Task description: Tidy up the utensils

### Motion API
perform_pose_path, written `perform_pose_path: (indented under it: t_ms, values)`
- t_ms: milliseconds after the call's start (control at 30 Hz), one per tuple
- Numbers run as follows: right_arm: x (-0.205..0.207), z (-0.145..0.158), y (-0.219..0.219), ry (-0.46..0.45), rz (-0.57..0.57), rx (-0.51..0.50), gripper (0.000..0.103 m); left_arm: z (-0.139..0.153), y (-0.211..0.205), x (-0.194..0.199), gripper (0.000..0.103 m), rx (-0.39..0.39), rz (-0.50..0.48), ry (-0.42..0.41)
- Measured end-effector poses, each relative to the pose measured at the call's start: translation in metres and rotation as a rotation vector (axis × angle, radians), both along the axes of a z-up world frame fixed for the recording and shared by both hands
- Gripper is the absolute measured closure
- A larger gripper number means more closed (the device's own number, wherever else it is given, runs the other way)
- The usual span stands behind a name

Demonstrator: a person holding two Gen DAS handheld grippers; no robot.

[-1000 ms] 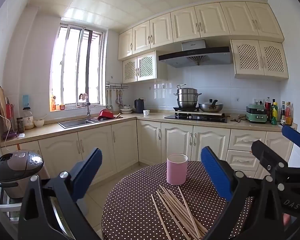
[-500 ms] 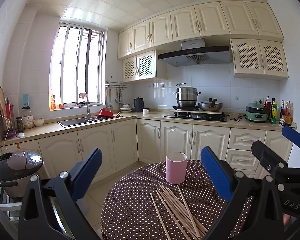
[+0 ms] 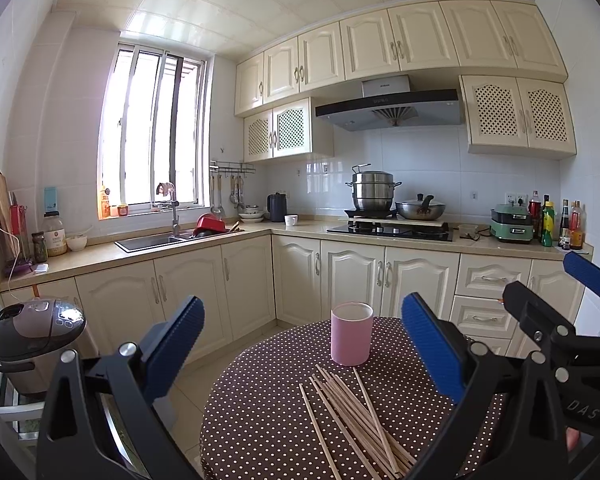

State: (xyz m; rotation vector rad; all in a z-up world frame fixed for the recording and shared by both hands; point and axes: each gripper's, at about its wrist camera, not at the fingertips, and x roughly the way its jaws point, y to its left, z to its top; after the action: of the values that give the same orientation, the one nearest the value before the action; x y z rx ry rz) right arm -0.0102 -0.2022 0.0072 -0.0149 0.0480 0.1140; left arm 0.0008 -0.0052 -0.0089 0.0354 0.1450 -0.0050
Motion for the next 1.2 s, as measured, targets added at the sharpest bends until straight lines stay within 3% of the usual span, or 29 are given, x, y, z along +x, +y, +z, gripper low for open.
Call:
perform_pose_path:
  t_ms: [1200]
  values:
    - [0.006,-0.014,0.010,0.030,0.001,0.009,0.006,-0.006,0.000,0.009,0.006,-0.008,0.002,0.032]
